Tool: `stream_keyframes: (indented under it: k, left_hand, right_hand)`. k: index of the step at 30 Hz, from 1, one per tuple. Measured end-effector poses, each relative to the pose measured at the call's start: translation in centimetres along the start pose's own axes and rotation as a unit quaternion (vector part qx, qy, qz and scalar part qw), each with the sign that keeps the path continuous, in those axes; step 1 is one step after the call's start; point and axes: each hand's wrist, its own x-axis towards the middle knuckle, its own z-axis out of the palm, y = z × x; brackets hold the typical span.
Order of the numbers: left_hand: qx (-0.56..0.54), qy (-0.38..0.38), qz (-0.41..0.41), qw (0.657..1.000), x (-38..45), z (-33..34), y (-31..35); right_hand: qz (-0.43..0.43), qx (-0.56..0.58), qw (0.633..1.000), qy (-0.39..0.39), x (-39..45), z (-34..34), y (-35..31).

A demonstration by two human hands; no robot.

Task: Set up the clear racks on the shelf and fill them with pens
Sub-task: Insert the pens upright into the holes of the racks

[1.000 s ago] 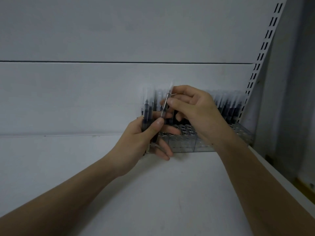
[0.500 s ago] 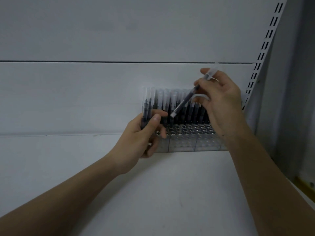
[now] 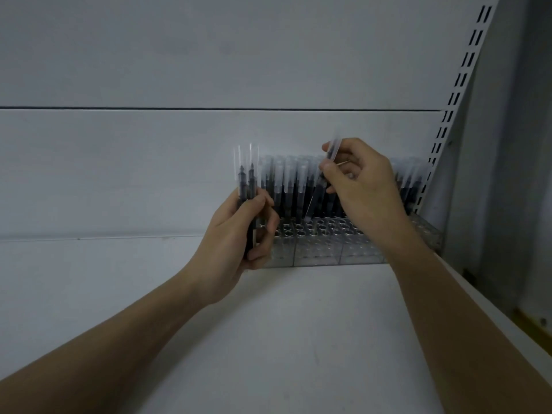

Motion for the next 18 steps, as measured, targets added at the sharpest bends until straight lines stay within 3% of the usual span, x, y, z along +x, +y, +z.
stream_keyframes:
  k: [5, 13, 18]
  left_hand:
    - [0.006, -0.005, 0.024, 1.000, 0.05, -0.13, -0.30]
    - [0.016, -0.015, 0.040, 0.999, 0.10, -0.09, -0.44]
    - [0.011, -0.019, 0.039, 0.999, 0.15, -0.17, -0.51]
  right_hand:
    - [0.003, -0.047, 0.999, -0.012, 0.05, -0.10, 0.25]
    - [0.035, -0.142, 0.979, -0.139, -0.39, 0.06, 0.15]
    - [0.048, -0.164, 0.974, -0.148, -0.44, -0.19, -0.20]
